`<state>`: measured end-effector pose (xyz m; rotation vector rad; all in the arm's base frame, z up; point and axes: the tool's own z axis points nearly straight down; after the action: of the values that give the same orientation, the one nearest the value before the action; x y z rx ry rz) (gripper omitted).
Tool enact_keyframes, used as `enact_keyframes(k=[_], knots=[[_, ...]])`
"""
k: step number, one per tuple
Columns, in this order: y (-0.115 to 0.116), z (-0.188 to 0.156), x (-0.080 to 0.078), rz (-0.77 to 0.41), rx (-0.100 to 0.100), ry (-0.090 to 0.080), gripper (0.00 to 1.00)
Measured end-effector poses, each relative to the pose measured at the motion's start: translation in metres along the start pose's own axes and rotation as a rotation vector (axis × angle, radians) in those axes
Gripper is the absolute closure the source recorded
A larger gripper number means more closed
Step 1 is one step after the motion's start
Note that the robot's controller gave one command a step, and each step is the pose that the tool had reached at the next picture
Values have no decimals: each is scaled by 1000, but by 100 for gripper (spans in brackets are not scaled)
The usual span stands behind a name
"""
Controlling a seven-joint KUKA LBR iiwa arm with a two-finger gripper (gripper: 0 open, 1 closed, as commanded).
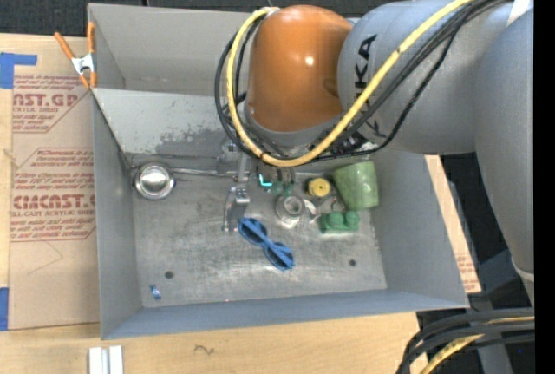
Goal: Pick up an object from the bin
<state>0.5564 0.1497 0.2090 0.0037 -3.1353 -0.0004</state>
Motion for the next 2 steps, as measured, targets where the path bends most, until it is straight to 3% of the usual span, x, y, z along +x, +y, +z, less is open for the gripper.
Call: enact_keyframes(k=[1, 2], knots=[[-69, 74, 21, -178, 3, -1, 0], [-117, 134, 13, -222, -1, -10, 0]])
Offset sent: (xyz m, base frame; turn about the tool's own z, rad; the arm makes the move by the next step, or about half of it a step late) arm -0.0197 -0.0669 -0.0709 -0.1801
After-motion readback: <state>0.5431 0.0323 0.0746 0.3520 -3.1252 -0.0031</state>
